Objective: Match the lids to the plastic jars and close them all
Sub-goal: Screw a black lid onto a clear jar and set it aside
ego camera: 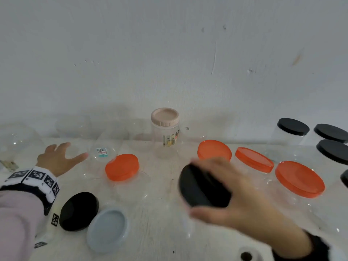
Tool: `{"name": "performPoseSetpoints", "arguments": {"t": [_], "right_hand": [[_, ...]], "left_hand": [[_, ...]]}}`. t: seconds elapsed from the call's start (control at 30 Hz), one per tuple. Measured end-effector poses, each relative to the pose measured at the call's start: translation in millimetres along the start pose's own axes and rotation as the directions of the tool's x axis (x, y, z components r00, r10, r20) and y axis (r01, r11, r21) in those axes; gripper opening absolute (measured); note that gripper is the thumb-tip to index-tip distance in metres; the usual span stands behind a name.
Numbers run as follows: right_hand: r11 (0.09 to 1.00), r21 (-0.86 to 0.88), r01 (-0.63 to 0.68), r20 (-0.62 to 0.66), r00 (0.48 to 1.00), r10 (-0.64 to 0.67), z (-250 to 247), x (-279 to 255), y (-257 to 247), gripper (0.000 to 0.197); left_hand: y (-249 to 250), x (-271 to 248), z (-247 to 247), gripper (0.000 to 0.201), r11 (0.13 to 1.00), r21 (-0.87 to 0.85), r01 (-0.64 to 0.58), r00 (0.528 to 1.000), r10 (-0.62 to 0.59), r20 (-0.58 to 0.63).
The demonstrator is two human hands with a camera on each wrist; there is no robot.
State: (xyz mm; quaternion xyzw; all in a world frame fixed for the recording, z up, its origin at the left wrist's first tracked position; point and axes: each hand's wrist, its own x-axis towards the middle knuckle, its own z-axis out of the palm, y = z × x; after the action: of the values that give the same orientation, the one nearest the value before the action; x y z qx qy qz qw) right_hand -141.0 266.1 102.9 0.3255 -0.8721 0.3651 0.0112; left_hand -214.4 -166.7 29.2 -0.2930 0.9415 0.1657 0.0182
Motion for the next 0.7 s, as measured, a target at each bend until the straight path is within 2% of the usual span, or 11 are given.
{"name": "performPoseSetpoints", "arguments": {"t": [0.03,0.07,0.13,0.2,0.23,0.3,0.43,0.53,0.7], "right_hand": [[0.999,0.023,0.031,-0.151,0.988,-0.027,-16,2,0,0.068],[0.998,0.023,0.053,-0.312,0.949,-0.043,-32,5,2,0.060],[1.000,-0.009,0.022,-0.574,0.819,-0.023,-68,14,15,0.048],[0.994,-0.005,-0.108,-0.708,0.702,0.073,-101,28,37,0.061],[0.980,-0.014,-0.196,-0.733,0.669,0.123,-115,36,50,0.068],[0.929,-0.052,-0.368,-0.731,0.647,0.215,-133,54,79,0.078],[0.798,-0.118,-0.591,-0.577,0.695,0.429,-137,86,131,0.082],[0.744,-0.177,-0.644,-0.414,0.735,0.538,-131,97,153,0.080],[0.661,-0.280,-0.696,-0.308,0.718,0.625,-120,103,162,0.075]], "left_hand": [[1,-1,1,0.137,1.000,0.004,0.011,1.000,-0.011,-0.009],[1,-2,1,0.133,1.000,-0.005,0.024,1.000,-0.024,-0.017],[3,-4,0,0.121,0.998,-0.031,0.053,0.998,-0.054,-0.027],[7,-7,-4,0.118,0.995,-0.060,0.075,0.997,-0.077,-0.027],[9,-10,-6,0.118,0.993,-0.077,0.091,0.995,-0.094,-0.031],[11,-15,-9,0.114,0.985,-0.110,0.135,0.987,-0.143,-0.067],[9,-25,-12,0.092,0.953,-0.245,0.180,0.960,-0.224,-0.166],[6,-36,-17,0.089,0.926,-0.348,0.148,0.949,-0.231,-0.213],[7,-53,-24,0.093,0.906,-0.416,0.082,0.937,-0.212,-0.279]]}}
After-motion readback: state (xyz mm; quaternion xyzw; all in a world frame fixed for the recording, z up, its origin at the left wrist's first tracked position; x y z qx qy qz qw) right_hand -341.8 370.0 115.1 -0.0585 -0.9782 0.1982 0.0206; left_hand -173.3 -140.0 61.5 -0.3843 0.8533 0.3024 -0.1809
